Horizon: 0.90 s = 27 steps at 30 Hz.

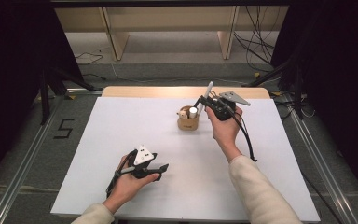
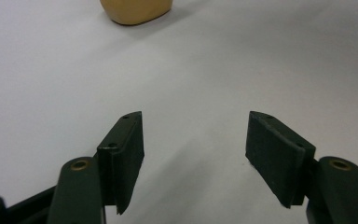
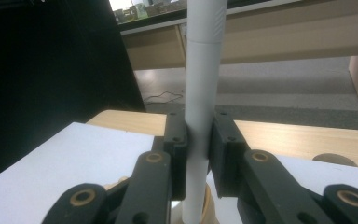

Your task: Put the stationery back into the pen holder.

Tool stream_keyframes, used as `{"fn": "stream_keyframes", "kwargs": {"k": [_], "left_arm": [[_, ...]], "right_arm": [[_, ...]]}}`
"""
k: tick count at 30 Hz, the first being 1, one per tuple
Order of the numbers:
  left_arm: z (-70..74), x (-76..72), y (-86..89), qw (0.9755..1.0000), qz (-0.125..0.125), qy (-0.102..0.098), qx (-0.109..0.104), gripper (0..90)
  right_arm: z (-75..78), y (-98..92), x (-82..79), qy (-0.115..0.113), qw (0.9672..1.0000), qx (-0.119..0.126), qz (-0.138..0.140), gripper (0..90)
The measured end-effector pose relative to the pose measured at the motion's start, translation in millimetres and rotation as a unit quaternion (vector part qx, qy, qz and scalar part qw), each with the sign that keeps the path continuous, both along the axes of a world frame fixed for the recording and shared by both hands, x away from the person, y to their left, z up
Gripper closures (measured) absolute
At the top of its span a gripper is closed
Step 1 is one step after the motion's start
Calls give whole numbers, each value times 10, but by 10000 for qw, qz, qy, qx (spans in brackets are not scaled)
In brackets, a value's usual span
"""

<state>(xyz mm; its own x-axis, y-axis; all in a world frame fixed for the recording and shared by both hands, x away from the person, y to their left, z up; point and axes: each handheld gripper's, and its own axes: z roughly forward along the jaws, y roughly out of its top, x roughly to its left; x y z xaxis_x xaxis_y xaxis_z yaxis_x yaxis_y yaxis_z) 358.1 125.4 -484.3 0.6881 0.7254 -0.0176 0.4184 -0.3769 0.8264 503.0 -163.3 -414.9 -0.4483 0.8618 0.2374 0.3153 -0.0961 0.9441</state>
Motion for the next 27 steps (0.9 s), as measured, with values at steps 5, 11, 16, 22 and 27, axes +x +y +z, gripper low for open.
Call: {"fn": "stream_keyframes", "kwargs": {"k": [5, 11, 16, 22, 27], "left_arm": [[-6, -2, -7, 10000, -10, 27, -15, 361], [-13, 2, -15, 10000, -14, 20, -6, 355], [-19, 4, -2, 10000, -6, 34, -4, 333], [-5, 0, 53, 9999, -21, 86, -85, 302], [-1, -32, 135, 9998, 20, 119, -177, 269]], "right_arm": [[-37, 47, 42, 9, 9999, -109, -4, 785], [-121, 100, 68, 68, 9995, -308, 67, 783], [-254, 140, 68, 501, 9952, -780, 302, 585], [-280, -61, -164, 786, 9890, -1136, 530, 355], [-288, -344, -674, 754, 9845, -1304, 901, 319]]}}
